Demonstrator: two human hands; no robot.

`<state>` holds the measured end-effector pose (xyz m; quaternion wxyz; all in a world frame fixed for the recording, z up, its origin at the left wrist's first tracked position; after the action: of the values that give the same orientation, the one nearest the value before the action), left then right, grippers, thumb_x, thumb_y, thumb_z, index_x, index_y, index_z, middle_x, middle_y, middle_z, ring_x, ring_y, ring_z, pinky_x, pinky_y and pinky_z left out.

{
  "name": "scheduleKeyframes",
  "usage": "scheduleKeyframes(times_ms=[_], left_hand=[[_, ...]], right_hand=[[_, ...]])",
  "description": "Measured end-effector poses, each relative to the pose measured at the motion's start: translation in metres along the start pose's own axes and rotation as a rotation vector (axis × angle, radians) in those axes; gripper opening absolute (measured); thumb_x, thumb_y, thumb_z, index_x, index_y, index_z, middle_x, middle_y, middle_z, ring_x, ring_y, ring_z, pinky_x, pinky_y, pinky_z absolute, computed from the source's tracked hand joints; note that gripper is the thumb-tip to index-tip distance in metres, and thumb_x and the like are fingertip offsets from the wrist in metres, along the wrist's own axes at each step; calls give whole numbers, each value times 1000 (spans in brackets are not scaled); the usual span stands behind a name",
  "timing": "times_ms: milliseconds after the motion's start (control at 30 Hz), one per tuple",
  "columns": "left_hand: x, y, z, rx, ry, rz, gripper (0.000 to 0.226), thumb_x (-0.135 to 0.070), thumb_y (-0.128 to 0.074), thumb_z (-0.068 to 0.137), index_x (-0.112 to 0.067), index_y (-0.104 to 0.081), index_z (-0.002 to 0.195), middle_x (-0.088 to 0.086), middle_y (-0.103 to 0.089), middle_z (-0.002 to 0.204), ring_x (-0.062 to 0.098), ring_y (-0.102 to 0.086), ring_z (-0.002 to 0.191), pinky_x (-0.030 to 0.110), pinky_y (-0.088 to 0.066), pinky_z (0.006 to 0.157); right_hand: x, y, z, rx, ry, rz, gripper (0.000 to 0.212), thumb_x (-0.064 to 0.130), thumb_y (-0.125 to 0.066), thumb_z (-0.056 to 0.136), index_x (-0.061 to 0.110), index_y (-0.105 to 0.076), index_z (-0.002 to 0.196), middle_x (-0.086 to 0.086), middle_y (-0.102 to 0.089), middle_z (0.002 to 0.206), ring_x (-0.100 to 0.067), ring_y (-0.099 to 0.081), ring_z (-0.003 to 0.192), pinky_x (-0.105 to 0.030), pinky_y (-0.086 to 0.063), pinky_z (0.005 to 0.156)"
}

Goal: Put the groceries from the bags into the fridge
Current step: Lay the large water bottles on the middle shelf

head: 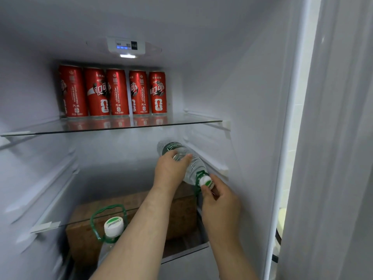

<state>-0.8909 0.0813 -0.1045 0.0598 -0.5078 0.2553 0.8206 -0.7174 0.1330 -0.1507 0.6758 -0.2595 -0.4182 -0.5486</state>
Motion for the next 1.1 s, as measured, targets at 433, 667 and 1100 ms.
scheduleKeyframes(times_ms=[433,667,1100], left_hand=[[-5,0,-3,41,8,-78,58,-37,-68,87,-11,-51,137,8,-56,137,23,-53,124,40,-45,104],[-15,-10,-3,58,-72,2,59,-36,-68,87,-13,-51,139,4,-53,141,19,-49,129,33,-42,107],[-12,-16,-5,132,-42,-13,59,-38,-60,93,-16,-41,145,5,-46,147,23,-43,134,34,-39,107]], right_hand=[[3,2,1,-56,31,-12,35,19,-70,89,21,-68,123,8,-68,110,-9,-63,101,-31,-55,89],[-7,9,9,-117,-64,32,29,22,-70,88,20,-70,117,7,-72,104,-9,-67,95,-35,-57,87],[4,5,5,-80,-48,0,25,21,-63,94,20,-67,118,7,-68,108,-11,-65,100,-33,-57,88]])
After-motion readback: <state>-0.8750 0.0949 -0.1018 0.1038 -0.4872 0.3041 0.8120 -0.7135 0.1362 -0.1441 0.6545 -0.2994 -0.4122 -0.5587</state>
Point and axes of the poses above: each hand's wrist, its own z-axis towards the middle knuckle, its own y-axis out of the back of the hand, x = y × z, the point moved 8 cm from there along z, towards the middle knuckle
